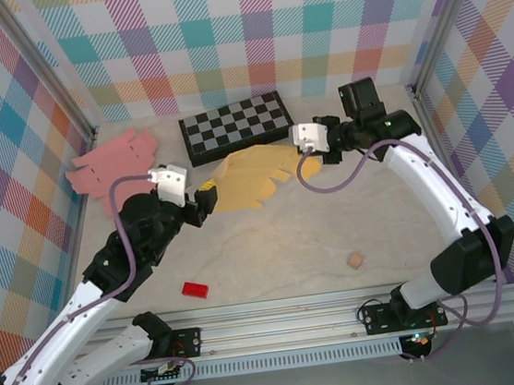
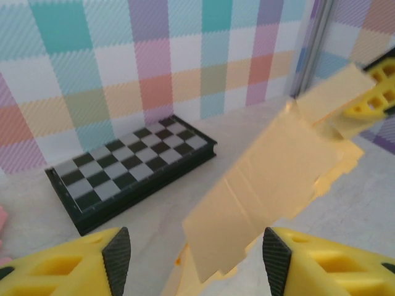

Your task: Fold the paper box

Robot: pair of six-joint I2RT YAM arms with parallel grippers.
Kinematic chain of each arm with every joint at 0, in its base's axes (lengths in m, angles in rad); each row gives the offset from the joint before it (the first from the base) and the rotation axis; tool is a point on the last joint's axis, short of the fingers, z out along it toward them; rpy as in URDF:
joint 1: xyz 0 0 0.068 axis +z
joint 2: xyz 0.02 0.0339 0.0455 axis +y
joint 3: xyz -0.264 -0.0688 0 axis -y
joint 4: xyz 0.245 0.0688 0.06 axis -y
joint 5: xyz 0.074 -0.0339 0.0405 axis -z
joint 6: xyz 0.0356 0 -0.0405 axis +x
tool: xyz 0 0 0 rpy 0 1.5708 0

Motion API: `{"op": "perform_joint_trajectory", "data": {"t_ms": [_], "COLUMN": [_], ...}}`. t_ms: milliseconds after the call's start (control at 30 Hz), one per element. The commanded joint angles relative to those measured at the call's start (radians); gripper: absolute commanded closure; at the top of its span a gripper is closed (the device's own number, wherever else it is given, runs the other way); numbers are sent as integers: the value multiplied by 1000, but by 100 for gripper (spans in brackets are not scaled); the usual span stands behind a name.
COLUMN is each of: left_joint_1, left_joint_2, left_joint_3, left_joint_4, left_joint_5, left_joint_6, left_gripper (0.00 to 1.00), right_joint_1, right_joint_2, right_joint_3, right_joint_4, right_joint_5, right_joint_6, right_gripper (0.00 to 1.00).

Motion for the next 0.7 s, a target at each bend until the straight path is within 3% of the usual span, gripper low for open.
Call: {"op": "perform_joint_trajectory", "data": {"t_ms": [0,267,500,667], "left_joint_1": [-12,-12,-13,-12], "left_joint_2": [16,220,301,339], "left_joint_3": [60,286,348,353], "left_joint_4": [56,-119,-142,-136], "left_joint_5": [17,163,312,329], "left_joint_6": [104,280,322,311], "left_gripper": [34,36,38,39], "right_joint_1": [22,43,55,56], "right_joint_2": [-46,-111,-124,-133], "right_joint_3": [-48,-42,-37,-43], "right_joint_4": [-36,-33,-56,-53], "right_joint_5": [143,143,176,162], "right_joint_6": [-30,-97,-139,-136], "right_gripper": [100,100,100,100]}}
